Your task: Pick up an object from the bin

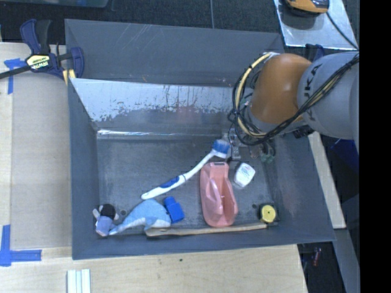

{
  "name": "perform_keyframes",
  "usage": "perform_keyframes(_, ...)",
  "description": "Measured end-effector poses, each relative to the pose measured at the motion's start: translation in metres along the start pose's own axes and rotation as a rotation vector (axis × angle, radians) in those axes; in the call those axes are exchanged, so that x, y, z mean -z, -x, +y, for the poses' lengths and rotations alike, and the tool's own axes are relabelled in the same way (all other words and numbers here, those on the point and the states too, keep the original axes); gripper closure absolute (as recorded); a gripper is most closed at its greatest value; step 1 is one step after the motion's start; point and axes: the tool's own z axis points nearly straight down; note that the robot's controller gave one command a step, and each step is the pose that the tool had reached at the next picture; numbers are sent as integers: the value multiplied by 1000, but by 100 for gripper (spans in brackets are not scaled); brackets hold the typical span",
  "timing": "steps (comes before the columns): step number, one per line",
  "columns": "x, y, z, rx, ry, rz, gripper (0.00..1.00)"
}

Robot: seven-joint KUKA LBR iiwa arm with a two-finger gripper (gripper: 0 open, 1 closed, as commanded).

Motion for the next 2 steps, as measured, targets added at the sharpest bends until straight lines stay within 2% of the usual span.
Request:
perform_keyframes(1, 11, 0, 0, 0, 1, -1, 100)
perform_keyframes(2, 38, 0, 0, 0, 0, -1, 100)
